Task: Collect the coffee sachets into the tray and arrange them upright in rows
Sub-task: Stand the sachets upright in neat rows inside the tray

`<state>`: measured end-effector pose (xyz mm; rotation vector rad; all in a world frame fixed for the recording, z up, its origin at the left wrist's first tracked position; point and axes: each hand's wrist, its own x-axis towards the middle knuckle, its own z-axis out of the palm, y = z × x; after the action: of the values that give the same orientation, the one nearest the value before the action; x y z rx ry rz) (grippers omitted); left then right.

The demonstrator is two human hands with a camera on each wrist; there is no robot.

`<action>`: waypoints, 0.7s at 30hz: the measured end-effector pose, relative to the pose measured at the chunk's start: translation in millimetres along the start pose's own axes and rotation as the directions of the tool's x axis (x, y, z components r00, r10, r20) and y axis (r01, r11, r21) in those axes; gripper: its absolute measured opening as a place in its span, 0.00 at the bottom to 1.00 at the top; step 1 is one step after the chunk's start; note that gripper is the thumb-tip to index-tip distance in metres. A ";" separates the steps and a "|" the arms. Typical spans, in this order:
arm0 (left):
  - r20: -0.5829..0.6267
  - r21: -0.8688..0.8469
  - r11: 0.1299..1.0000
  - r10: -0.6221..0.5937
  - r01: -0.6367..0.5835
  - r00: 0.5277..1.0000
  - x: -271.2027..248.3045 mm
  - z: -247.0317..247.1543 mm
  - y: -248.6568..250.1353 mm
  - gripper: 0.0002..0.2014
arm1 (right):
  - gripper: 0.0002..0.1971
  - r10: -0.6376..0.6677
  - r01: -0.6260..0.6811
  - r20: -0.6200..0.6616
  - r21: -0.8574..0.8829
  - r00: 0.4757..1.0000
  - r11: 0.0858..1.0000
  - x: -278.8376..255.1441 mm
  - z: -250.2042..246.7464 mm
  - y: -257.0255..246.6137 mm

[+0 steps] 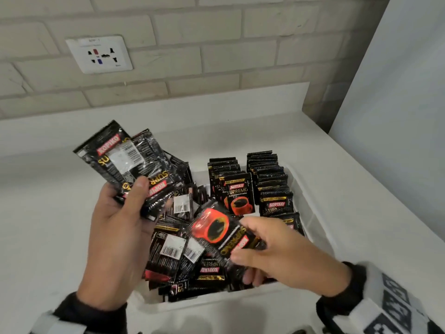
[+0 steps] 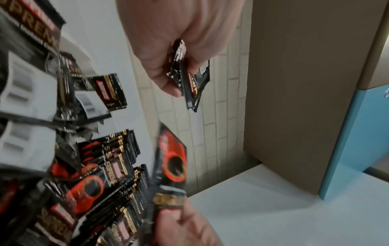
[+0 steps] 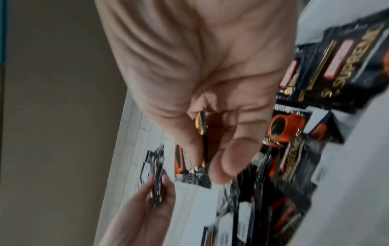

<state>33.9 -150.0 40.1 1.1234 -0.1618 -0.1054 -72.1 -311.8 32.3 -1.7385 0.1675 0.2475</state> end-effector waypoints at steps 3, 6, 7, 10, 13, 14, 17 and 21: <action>0.013 0.039 0.999 -0.013 0.012 1.000 -1.4 -4.9 -1.8 0.07 | 0.08 -0.061 0.064 -0.095 0.033 0.994 0.997 -5.8 -13.6 -4.1; 0.071 0.142 0.989 -0.050 0.040 0.996 -10.1 1.9 -11.8 0.06 | 0.11 -0.155 0.163 -0.151 0.045 0.976 0.986 -2.1 -10.0 -13.4; 0.101 0.175 0.984 -0.060 0.042 0.993 -13.4 5.3 -14.8 0.06 | 0.13 -0.168 0.179 -0.170 0.047 0.971 0.983 1.8 -6.2 -15.7; 0.209 0.229 0.973 -0.084 0.035 0.974 -22.3 13.4 -18.0 0.10 | 0.20 -0.161 0.192 -0.248 0.108 0.955 0.975 14.4 8.1 -15.6; 0.256 0.210 0.977 -0.094 0.040 0.962 -25.2 10.8 -15.0 0.16 | 0.22 -0.126 0.175 -0.278 0.158 0.952 0.972 21.5 20.3 -13.5; 0.278 0.211 0.977 -0.092 0.033 0.956 -26.2 9.6 -13.8 0.18 | 0.23 -0.118 0.171 -0.279 0.173 0.953 0.970 22.4 23.7 -12.7; 0.301 0.296 0.955 -0.056 -0.037 0.952 -30.0 5.8 -11.6 0.19 | 0.24 -0.092 0.144 -0.268 0.183 0.959 0.972 23.0 31.3 -9.3; 0.209 0.281 0.959 -0.027 -0.034 0.978 -24.7 -3.6 -9.5 0.27 | 0.23 -0.094 0.101 -0.177 0.027 0.980 0.995 15.4 30.1 -12.9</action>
<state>10.2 -146.7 28.2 1.3983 -0.3780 -0.2037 -56.2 -279.4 35.6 -1.7273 0.2129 0.0191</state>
